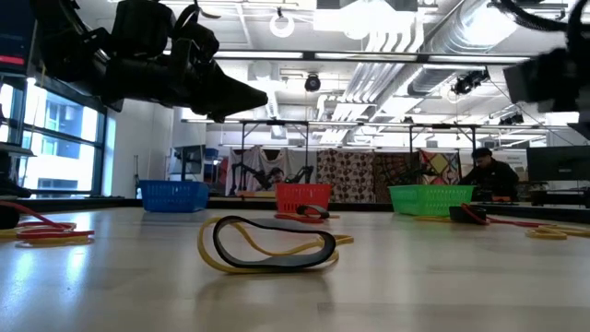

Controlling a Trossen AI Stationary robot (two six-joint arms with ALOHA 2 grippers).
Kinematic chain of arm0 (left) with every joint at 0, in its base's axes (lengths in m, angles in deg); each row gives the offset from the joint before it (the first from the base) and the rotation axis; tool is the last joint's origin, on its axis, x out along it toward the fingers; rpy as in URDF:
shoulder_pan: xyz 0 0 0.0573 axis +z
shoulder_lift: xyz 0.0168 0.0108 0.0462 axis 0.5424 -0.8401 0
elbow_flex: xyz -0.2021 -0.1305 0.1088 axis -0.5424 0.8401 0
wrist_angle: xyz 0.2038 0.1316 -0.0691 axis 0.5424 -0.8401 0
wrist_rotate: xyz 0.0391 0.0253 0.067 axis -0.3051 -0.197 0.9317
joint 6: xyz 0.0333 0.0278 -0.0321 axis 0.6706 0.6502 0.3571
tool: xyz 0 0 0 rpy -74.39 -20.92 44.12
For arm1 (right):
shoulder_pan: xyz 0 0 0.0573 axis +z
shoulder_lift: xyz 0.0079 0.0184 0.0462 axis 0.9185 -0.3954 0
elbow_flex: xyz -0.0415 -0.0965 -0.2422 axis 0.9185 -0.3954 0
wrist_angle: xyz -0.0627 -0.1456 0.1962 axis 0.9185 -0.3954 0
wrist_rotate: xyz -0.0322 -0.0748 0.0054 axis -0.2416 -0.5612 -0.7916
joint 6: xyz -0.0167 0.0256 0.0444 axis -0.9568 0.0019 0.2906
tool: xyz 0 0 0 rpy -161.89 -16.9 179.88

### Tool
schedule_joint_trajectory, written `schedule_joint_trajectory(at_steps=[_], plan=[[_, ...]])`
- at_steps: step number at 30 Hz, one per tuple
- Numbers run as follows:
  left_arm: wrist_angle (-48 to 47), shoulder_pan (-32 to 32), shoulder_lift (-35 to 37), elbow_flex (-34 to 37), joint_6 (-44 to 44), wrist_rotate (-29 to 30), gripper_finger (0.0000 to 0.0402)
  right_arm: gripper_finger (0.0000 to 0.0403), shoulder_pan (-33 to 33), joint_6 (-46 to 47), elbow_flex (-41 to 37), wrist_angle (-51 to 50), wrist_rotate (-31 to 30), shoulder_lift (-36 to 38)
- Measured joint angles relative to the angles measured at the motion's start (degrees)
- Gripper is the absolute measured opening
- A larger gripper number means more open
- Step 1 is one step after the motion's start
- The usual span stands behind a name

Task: Sort rubber bands into baskets
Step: Put the black rubber band into the red bin

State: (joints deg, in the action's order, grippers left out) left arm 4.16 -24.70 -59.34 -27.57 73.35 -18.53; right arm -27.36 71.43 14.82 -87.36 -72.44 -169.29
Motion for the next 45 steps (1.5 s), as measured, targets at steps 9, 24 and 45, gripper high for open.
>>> schedule_joint_trajectory(at_steps=[9, 24, 45], plan=[[-0.02, -0.01, 0.00, 0.00, 0.06, 0.00, 0.0062, 0.0002, -3.61, -10.93, 3.11, 9.37, -17.91, 2.89], [0.00, -0.01, 0.00, 0.00, 0.59, 0.01, 0.0062, 0.0000, -27.49, -39.70, 0.87, 42.63, -21.17, 5.02], [-0.07, -0.01, 0.00, 0.00, 0.79, 0.01, 0.0062, 0.0000, -57.81, -39.79, 10.58, 46.47, -9.61, 0.42]])
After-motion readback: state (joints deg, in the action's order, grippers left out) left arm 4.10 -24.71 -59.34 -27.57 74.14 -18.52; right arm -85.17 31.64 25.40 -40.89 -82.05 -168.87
